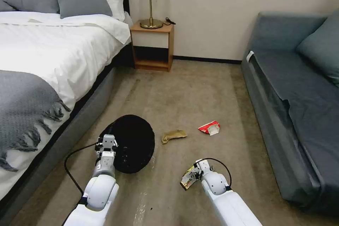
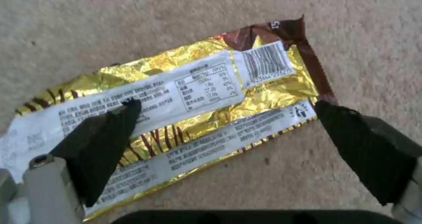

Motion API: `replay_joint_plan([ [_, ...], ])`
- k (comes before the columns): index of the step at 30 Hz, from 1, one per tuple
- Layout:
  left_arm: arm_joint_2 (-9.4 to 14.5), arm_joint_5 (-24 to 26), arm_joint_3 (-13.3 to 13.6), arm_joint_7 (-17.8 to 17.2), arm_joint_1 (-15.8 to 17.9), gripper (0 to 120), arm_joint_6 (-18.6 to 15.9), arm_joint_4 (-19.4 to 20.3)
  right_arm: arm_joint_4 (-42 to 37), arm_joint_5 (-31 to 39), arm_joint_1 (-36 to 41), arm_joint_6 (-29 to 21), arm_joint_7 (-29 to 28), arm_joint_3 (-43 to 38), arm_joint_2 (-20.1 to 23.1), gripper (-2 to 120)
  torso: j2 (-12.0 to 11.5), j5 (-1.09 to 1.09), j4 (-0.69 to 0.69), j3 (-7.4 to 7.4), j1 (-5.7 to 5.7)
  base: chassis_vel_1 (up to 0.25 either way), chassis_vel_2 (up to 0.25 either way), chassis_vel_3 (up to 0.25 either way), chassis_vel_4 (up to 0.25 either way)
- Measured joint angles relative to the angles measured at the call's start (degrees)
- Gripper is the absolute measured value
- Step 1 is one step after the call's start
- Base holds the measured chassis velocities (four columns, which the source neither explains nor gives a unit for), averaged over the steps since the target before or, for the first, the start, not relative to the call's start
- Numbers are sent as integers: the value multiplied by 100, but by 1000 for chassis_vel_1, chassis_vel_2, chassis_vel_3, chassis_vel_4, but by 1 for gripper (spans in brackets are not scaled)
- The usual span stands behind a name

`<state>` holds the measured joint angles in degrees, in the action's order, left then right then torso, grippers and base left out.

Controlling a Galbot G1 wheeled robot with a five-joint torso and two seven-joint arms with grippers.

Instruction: Pick up the trash bin, then pick up the garbage on the floor and place it into the trash bin.

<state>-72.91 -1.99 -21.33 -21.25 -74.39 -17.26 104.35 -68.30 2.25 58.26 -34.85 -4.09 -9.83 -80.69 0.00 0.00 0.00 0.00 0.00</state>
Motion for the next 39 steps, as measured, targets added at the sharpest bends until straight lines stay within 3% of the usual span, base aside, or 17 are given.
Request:
replay_joint_plan([
  [6, -27, -11, 41, 1, 46, 4, 1, -15, 53, -12, -1, 53, 59, -37, 28, 93, 0, 0, 0, 0, 0, 0, 0, 0, 0],
  [8, -32, -17, 58, 1, 64, 4, 2, -16, 57, -12, 2, 65, 72, -60, 32, 82, 0, 0, 0, 0, 0, 0, 0, 0, 0],
  [12, -41, -20, 72, 2, 72, 4, 1, -17, 47, -16, 30, 86, 99, -75, 38, 72, 0, 0, 0, 0, 0, 0, 0, 0, 0],
  [15, -57, -29, 81, 2, 60, 4, 5, -22, 45, -56, 71, 130, 151, -103, 40, 56, 2, 1, 1, -1, -1, 0, 0, 0, 0],
  [17, -60, -29, 82, 2, 49, 4, 11, -23, 49, -67, 79, 141, 163, -108, 40, 52, 2, 0, 1, -1, 0, 0, 0, 0, 0],
  [19, -60, -30, 82, 2, 22, 4, 21, -22, 58, -86, 98, 165, 198, -111, 33, 40, 2, 2, 1, -1, 0, 0, 0, 0, 0],
  [23, -57, -31, 72, 1, 0, 4, 35, -22, 73, -99, 104, 179, 219, -130, 28, 31, 2, 1, 2, -1, -1, 0, 0, 0, 0],
  [30, -57, -34, 59, 5, -48, 4, 63, -16, 121, -185, 139, 220, 340, -198, 28, 3, 2, 1, 1, -1, 0, 0, 0, 0, 0],
  [39, -38, -34, 57, 13, -51, 4, 84, -26, 117, -207, 172, 247, 380, -254, 42, 0, 1, 0, 0, -1, -1, 0, 0, 0, 0],
])
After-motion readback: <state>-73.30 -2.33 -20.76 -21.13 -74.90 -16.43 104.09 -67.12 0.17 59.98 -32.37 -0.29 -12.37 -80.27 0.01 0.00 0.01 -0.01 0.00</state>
